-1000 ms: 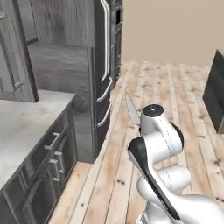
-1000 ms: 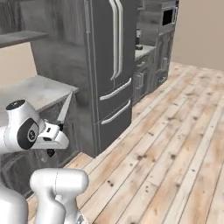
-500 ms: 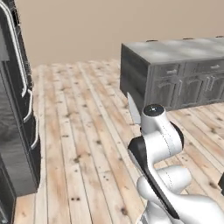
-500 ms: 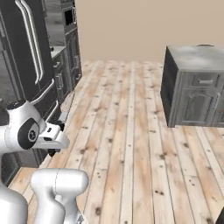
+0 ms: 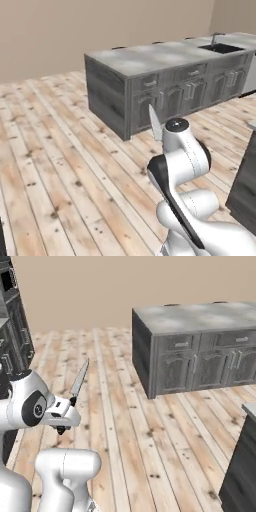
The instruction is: Move the cutting board and knife to the sink. Then move spray from the cabinet to the counter.
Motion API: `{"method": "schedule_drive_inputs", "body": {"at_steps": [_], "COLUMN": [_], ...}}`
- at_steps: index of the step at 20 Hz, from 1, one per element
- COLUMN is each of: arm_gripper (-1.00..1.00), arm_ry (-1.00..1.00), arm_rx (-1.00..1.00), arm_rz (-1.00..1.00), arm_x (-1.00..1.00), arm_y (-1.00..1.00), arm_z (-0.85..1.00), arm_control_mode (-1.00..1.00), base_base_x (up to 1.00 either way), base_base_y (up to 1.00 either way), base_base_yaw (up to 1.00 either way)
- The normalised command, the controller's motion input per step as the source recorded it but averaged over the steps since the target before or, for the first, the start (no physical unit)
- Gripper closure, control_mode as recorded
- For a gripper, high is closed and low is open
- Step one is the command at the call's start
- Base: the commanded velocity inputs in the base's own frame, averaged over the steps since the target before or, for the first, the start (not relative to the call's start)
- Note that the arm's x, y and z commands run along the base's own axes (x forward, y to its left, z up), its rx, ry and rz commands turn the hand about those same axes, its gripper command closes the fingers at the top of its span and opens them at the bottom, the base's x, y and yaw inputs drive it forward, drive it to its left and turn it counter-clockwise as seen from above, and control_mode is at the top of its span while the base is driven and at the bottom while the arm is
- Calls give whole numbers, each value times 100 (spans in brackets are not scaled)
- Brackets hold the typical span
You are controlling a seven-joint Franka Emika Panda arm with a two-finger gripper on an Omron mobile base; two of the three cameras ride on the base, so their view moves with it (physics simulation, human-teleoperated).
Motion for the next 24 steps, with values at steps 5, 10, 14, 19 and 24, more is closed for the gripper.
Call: {"method": "schedule_drive_inputs", "body": {"at_steps": [5, 10, 14, 19, 24], "arm_gripper": [100, 100, 100, 100, 100], "arm_ry": [0, 0, 0, 0, 0], "arm_rx": [0, 0, 0, 0, 0], "arm_rz": [0, 0, 0, 0, 0], "arm_x": [0, 0, 0, 0, 0], "arm_y": [0, 0, 0, 0, 0], "arm_z": [0, 0, 0, 0, 0], "arm_control_mode": [100, 100, 100, 100, 100], "base_base_x": [100, 100, 100, 100, 100], "base_base_y": [74, 62, 30, 1, -26], "base_base_yaw": [-25, -24, -20, -26, -32]}}
